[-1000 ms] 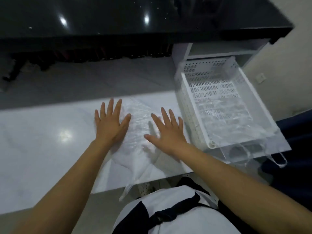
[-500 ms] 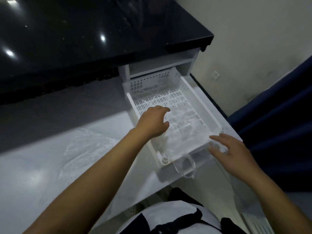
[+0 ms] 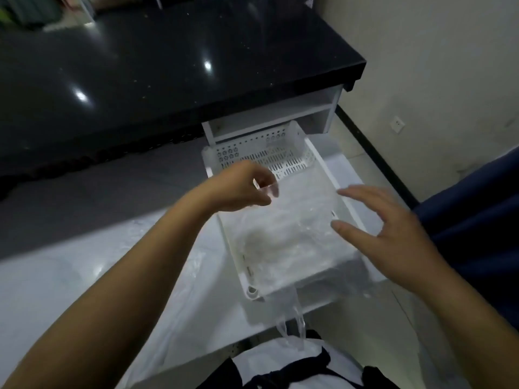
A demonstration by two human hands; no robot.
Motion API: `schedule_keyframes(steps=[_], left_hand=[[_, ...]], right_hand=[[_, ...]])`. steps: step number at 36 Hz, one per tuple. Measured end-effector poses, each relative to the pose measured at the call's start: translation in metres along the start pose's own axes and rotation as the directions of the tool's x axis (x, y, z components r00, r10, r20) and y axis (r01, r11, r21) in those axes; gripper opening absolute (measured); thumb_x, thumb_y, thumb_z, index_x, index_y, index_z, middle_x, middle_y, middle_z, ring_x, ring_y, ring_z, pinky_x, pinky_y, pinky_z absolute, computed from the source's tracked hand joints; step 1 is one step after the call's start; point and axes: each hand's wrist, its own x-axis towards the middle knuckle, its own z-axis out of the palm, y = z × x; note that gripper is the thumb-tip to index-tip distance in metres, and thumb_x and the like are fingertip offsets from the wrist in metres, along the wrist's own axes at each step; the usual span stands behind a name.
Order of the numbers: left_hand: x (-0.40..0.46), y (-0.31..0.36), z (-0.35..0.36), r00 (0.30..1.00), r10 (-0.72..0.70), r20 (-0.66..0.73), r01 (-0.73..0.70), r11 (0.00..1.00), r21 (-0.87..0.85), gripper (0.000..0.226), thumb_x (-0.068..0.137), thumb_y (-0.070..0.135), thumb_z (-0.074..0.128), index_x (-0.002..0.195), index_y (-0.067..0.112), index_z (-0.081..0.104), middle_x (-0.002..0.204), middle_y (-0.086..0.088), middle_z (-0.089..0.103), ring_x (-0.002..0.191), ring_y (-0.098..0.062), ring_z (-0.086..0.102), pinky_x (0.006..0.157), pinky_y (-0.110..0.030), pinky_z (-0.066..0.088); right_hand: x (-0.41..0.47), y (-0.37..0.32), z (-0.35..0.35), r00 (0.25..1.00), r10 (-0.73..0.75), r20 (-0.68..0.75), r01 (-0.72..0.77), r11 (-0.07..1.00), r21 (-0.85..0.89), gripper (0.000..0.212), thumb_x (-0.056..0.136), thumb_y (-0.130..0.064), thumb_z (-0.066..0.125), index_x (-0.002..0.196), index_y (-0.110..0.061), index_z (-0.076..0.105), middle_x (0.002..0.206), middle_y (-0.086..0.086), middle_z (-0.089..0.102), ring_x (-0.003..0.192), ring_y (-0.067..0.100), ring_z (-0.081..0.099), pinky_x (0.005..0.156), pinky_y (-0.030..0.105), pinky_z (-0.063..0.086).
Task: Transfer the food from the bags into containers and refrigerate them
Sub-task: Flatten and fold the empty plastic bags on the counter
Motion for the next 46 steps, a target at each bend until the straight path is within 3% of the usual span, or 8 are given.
schedule_keyframes(steps=[6,12,19,25,34,39,44,46], left_hand=[[-0.073,0.016,-0.048,0.997,0.032,-0.067,-0.046,0.977,-0.209,0.015,0.090,0.014,0.073,0.097,0.027,0.078,0.103,0.016,0.068,0.086,-0.010,0.070,0.072,-0.022,0.059],[-0.140,-0.004,-0.071,0.952,-0.063,-0.300,-0.027,0.957,-0.289,0.020,0.088,0.014,0.075,0.104,0.025,0.076,0.099,0.008,0.076,0.096,-0.012,0.072,0.090,-0.033,0.059],[-0.230,-0.078,-0.046,0.605,-0.482,-0.634,0.006,0.798,-0.602,0.084,0.065,0.051,0.088,0.136,0.057,0.045,0.142,0.017,0.050,0.128,-0.005,0.052,0.099,-0.032,0.048],[-0.292,-0.150,0.022,0.670,-0.676,-0.305,-0.092,0.332,-0.939,0.083,0.080,0.021,0.082,0.148,0.034,0.038,0.110,-0.003,0.076,0.090,-0.015,0.074,0.070,-0.023,0.057],[-0.322,-0.216,0.039,0.607,-0.779,-0.158,0.083,0.259,-0.962,0.033,0.095,0.029,0.068,0.127,0.034,0.064,0.109,-0.002,0.076,0.079,-0.016,0.069,0.060,-0.027,0.056],[-0.319,-0.238,0.023,0.635,-0.770,-0.056,0.307,0.319,-0.897,0.052,0.079,0.052,0.077,0.127,0.046,0.060,0.116,0.007,0.074,0.094,-0.015,0.070,0.079,-0.029,0.052],[-0.309,-0.259,0.022,0.605,-0.782,-0.148,0.461,0.496,-0.736,0.050,0.084,0.009,0.072,0.128,0.031,0.060,0.094,0.003,0.078,0.081,-0.012,0.072,0.075,-0.021,0.052],[-0.304,-0.266,0.028,0.588,-0.781,-0.211,0.449,0.532,-0.718,0.045,0.086,0.002,0.067,0.125,0.024,0.064,0.092,0.003,0.076,0.077,-0.012,0.072,0.072,-0.021,0.054]], right_hand=[[0.088,-0.087,-0.014,0.899,-0.236,0.369,0.331,0.917,-0.222,0.080,0.069,-0.072,0.064,0.143,-0.056,0.036,0.158,-0.020,0.021,0.144,0.008,0.023,0.110,0.039,0.031],[0.144,-0.160,0.021,0.605,-0.231,0.762,0.428,0.901,-0.067,0.038,0.068,-0.065,0.071,0.100,-0.045,0.075,0.105,-0.021,0.073,0.101,-0.005,0.065,0.089,0.028,0.046],[0.156,-0.190,0.115,0.602,-0.335,0.725,0.154,0.939,0.306,0.016,0.084,-0.023,0.077,0.091,-0.008,0.077,0.081,0.013,0.074,0.072,0.022,0.072,0.067,0.032,0.059],[0.141,-0.193,0.199,0.701,-0.105,0.705,-0.255,0.886,0.386,0.009,0.091,-0.008,0.067,0.082,-0.007,0.070,0.057,0.003,0.066,0.046,0.013,0.063,0.044,0.024,0.051],[0.085,-0.127,0.277,0.715,0.329,0.617,-0.645,0.650,0.402,0.028,0.092,-0.005,0.066,0.119,-0.002,0.060,0.105,0.012,0.063,0.072,0.022,0.070,0.051,0.036,0.060],[0.055,-0.107,0.306,0.695,0.514,0.502,-0.719,0.509,0.474,0.034,0.093,0.000,0.062,0.123,-0.012,0.050,0.101,0.014,0.062,0.071,0.024,0.065,0.052,0.039,0.058],[0.032,-0.095,0.315,0.709,0.590,0.385,-0.704,0.620,0.346,0.002,0.087,-0.007,0.065,0.085,-0.008,0.063,0.080,0.016,0.065,0.065,0.029,0.061,0.068,0.043,0.053],[0.029,-0.090,0.313,0.762,0.540,0.356,-0.635,0.732,0.248,0.014,0.085,-0.013,0.064,0.080,-0.001,0.058,0.080,0.015,0.058,0.070,0.027,0.053,0.066,0.039,0.045]])
